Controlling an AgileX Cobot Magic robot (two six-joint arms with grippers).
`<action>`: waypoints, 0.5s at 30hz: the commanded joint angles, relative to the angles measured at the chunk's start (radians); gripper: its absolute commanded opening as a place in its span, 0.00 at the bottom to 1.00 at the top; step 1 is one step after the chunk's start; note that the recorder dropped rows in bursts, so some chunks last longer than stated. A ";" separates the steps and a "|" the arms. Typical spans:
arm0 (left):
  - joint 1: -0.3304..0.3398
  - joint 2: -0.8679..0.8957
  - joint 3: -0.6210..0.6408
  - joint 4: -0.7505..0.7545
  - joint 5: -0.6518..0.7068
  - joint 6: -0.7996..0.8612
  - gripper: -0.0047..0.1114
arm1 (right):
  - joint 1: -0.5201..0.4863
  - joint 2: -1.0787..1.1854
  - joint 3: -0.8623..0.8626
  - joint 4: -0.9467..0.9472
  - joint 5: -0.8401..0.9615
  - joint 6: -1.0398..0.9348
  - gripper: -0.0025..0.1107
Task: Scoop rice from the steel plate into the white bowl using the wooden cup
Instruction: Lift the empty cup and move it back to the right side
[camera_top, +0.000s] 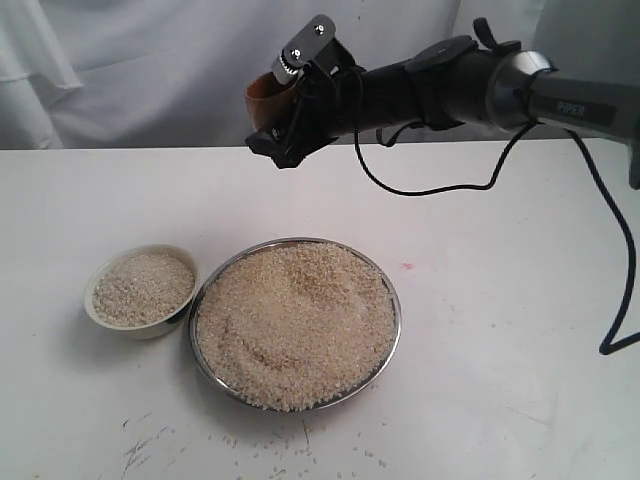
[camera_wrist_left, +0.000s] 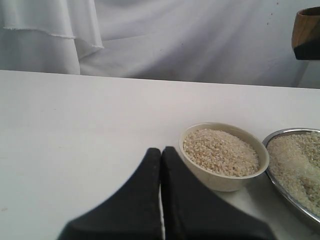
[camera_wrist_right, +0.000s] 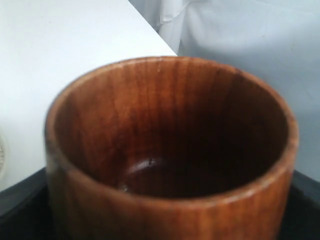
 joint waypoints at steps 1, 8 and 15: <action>-0.002 -0.005 0.005 -0.001 -0.006 -0.003 0.04 | -0.017 -0.021 0.004 0.044 0.041 0.042 0.02; -0.002 -0.005 0.005 -0.001 -0.006 -0.003 0.04 | -0.017 -0.065 0.004 -0.452 -0.047 0.469 0.02; -0.002 -0.005 0.005 -0.001 -0.006 -0.003 0.04 | -0.013 -0.126 0.004 -0.931 -0.172 1.017 0.02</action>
